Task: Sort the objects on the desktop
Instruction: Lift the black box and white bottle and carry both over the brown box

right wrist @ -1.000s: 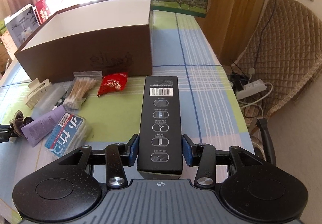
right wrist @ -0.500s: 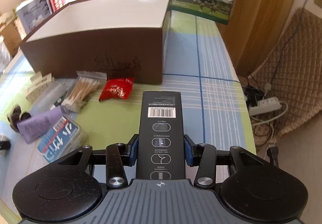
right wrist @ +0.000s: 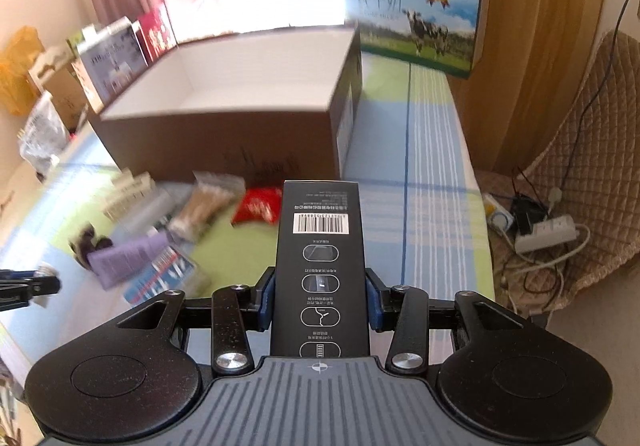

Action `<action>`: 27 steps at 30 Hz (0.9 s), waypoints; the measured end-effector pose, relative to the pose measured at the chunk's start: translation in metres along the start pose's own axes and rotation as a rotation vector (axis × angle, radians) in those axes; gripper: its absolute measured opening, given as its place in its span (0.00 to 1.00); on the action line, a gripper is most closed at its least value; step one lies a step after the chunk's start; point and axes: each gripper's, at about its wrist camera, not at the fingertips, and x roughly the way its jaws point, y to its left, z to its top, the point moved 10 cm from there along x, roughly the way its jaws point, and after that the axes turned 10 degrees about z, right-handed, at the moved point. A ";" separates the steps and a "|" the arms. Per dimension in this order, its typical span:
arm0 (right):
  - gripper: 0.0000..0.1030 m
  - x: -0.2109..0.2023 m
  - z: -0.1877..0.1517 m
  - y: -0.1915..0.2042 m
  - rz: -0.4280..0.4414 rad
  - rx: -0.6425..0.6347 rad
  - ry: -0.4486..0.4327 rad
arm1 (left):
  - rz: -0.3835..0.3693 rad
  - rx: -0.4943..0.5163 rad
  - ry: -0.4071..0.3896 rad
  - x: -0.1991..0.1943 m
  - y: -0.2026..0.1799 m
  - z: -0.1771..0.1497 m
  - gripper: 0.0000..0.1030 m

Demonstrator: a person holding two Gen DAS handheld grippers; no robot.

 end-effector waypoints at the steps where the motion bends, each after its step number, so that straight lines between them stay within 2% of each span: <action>1: 0.39 -0.004 0.007 0.003 0.014 -0.001 -0.013 | -0.013 0.003 -0.016 -0.002 -0.004 0.008 0.22; 9: 0.39 -0.020 0.078 0.028 0.116 0.007 -0.120 | -0.091 0.058 -0.127 -0.011 -0.037 0.084 0.22; 15: 0.39 -0.015 0.141 0.048 0.120 -0.017 -0.212 | -0.139 0.091 -0.195 -0.005 -0.054 0.153 0.22; 20: 0.39 0.019 0.185 0.048 0.078 -0.022 -0.222 | -0.151 0.105 -0.184 0.020 -0.060 0.205 0.22; 27: 0.39 0.087 0.206 0.033 -0.005 -0.010 -0.161 | -0.122 0.149 -0.128 0.072 -0.061 0.244 0.22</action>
